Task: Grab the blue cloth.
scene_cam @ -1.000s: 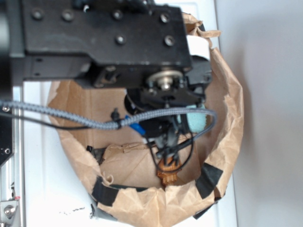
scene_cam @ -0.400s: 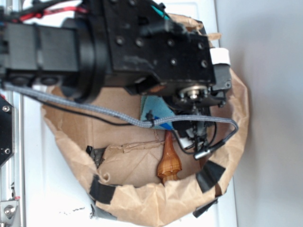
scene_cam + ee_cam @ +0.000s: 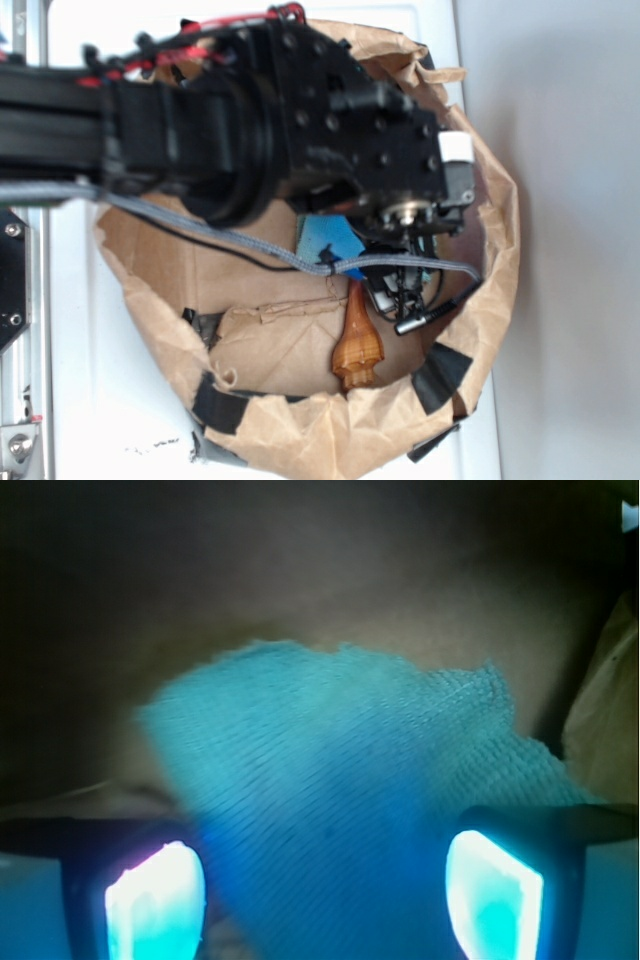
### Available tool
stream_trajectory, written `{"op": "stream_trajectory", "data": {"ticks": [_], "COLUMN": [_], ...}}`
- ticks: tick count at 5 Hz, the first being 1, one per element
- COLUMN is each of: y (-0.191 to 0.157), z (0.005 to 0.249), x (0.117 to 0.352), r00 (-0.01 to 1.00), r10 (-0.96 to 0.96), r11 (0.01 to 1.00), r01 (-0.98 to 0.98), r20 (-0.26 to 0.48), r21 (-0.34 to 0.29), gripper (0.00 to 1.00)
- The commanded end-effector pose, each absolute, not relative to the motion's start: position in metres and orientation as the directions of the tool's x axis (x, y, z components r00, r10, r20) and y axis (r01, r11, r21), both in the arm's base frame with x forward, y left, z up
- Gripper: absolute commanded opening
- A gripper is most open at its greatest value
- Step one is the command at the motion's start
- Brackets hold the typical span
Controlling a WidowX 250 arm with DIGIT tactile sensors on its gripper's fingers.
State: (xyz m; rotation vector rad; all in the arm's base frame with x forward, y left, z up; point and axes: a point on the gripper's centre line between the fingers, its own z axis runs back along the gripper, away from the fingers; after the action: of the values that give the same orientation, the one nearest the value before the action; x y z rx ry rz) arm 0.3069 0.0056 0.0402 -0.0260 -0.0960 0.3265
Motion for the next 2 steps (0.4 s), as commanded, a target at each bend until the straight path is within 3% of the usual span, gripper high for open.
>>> {"op": "stream_trajectory", "data": {"ticks": [1,2], "y": [0.0012,0.0017], "z": [0.0441,0.0426], "x": [0.3281,0.323], "r00": [0.922,0.918], "r10": [0.36,0.366], "r11": [0.932,0.929], "r01": [-0.361,-0.369], "r20": [0.143,0.153], "r21": [-0.02,-0.006], "gripper": [1.0,0.0]}}
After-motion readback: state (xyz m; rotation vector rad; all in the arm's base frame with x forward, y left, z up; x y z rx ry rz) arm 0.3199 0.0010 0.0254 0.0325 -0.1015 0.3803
